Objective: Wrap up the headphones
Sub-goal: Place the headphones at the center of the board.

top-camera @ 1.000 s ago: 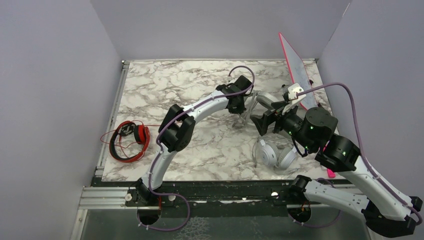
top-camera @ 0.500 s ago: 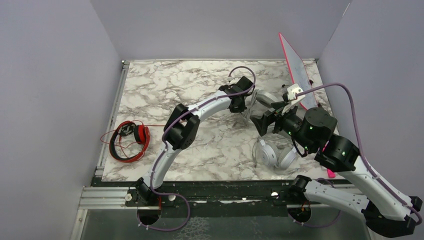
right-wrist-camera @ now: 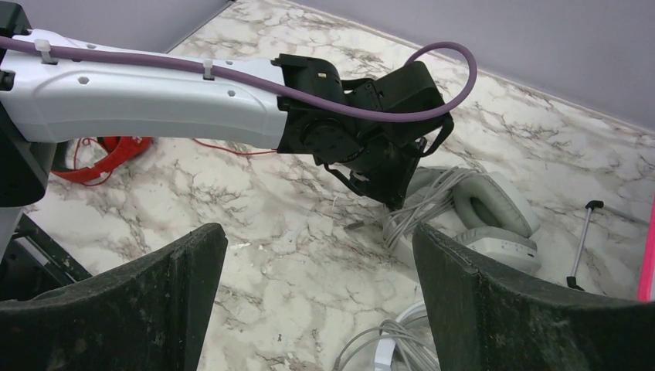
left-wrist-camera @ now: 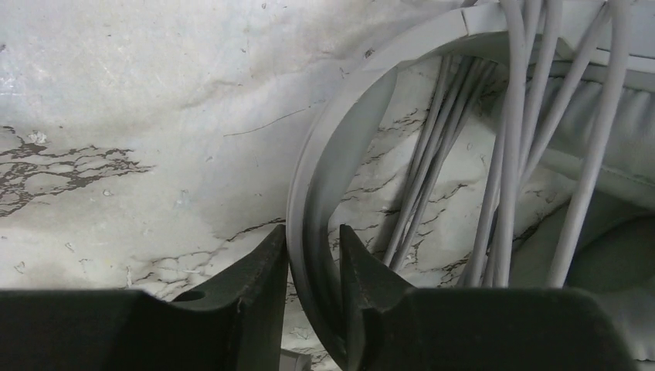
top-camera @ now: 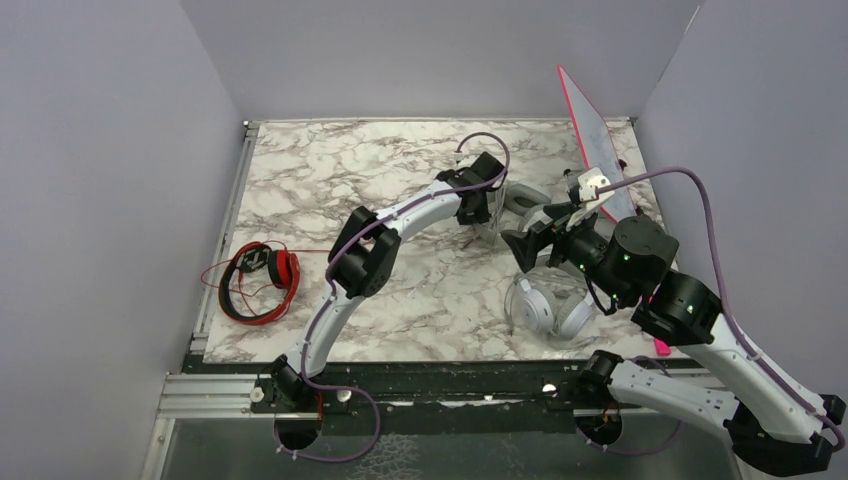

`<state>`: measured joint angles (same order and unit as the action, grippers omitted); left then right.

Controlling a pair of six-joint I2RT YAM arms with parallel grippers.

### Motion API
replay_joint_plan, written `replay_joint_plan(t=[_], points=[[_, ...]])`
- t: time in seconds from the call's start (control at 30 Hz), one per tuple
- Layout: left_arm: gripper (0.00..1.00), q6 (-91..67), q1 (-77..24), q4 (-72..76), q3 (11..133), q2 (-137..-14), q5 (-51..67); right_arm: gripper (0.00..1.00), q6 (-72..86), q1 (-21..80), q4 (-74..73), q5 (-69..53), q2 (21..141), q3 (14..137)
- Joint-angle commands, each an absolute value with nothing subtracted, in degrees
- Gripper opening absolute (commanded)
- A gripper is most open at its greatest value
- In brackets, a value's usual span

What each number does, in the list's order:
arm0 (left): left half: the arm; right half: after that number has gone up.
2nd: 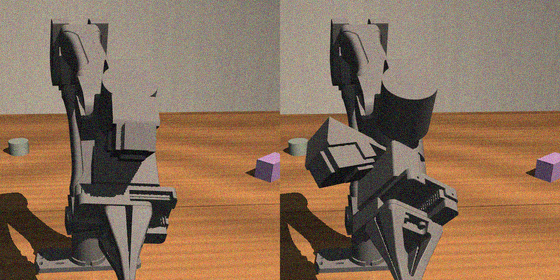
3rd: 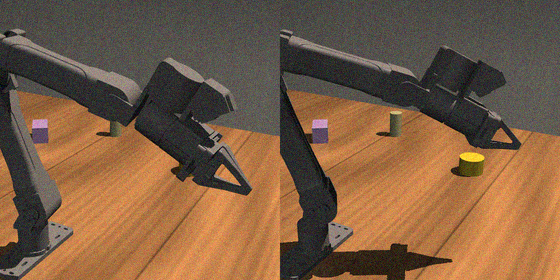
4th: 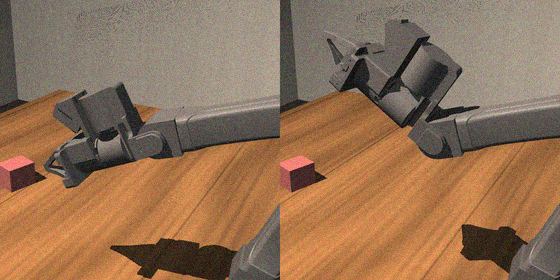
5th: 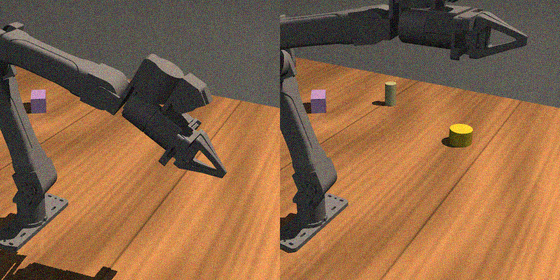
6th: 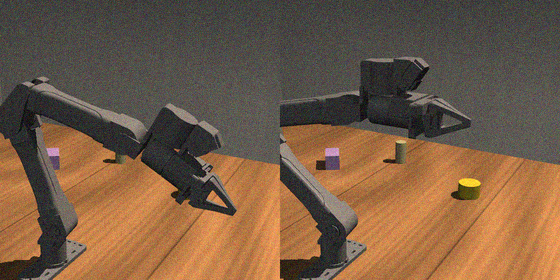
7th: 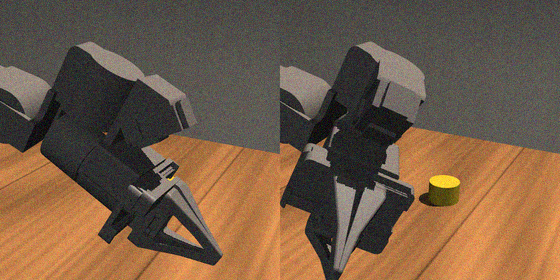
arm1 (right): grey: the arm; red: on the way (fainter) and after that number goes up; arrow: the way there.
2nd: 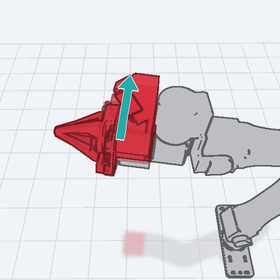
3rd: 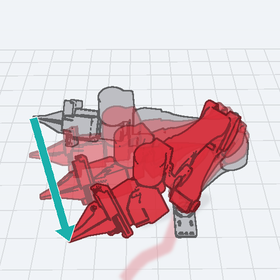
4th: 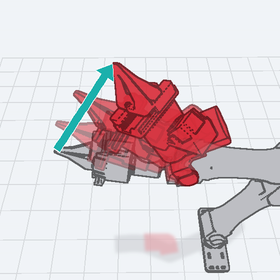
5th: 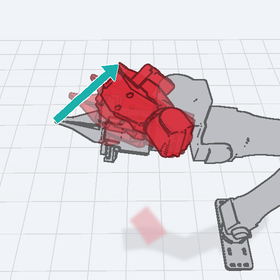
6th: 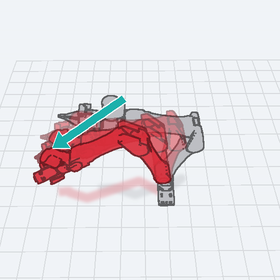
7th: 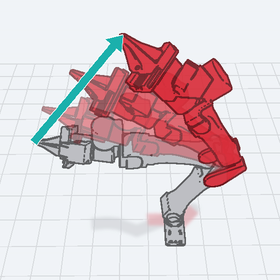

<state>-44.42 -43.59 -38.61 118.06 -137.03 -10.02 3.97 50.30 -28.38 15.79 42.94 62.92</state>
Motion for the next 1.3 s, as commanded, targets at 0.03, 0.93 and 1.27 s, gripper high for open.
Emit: replay_joint_plan(t=[0.03,0.93,1.27], points=[[0.32,-42.33,-43.28,-37.63,119.28,-135.67,-11.36,0.95,3.25,50.48,-26.91,15.7,42.13,62.44],[0.62,-34.36,-41.31,-37.68,117.81,-128.56,-10.32,0.95,3.42,50.51,-26.42,14.11,42.93,63.13],[0.73,-25.19,-40.94,-32.38,107.26,-117.79,-9.72,0.95,3.52,50.49,-26.52,13.81,42.97,63.05]])
